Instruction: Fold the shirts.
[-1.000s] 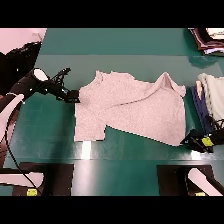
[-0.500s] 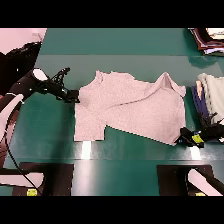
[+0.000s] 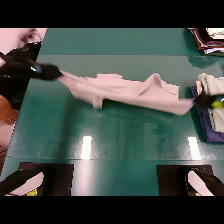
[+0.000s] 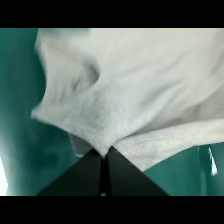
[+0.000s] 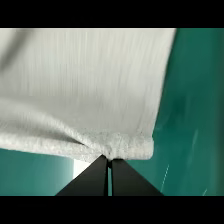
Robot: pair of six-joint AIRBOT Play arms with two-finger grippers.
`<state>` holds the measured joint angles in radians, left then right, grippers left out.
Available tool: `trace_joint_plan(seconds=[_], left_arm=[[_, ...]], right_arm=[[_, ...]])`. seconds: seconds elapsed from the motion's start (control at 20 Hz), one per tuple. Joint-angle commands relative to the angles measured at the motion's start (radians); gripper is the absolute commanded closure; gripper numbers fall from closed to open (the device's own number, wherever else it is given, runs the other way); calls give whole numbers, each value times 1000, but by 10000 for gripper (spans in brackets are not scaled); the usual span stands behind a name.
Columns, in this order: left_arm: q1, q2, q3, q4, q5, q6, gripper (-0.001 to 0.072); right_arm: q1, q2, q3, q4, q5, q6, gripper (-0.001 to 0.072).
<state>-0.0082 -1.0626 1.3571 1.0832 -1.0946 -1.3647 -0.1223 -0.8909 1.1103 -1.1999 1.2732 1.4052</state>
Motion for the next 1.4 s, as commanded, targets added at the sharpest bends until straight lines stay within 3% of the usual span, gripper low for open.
trace_joint_plan(seconds=[0.0, 0.25, 0.6, 0.75, 1.05, 1.2, 1.35], left_arm=[[11, 158, 218, 8, 16, -30, 686], [11, 197, 630, 9, -42, -98, 686], [11, 197, 930, -52, -134, -182, 687], [11, 194, 831, -60, -190, -181, 687], [11, 89, 257, -43, -270, -143, 687], [6, -82, 76, -33, -248, -105, 686], [6, -291, 55, -32, -106, -92, 686]], right_arm=[[12, 37, 343, -11, -63, 0, 699], [12, 44, 711, -34, -47, 0, 699], [12, 19, 1008, -120, 189, 0, 700], [12, -32, 1018, -135, 290, 1, 700], [37, -252, 684, -79, 362, 1, 700], [72, -430, 576, -79, 364, 0, 700], [90, -616, 540, -80, 315, 0, 700]])
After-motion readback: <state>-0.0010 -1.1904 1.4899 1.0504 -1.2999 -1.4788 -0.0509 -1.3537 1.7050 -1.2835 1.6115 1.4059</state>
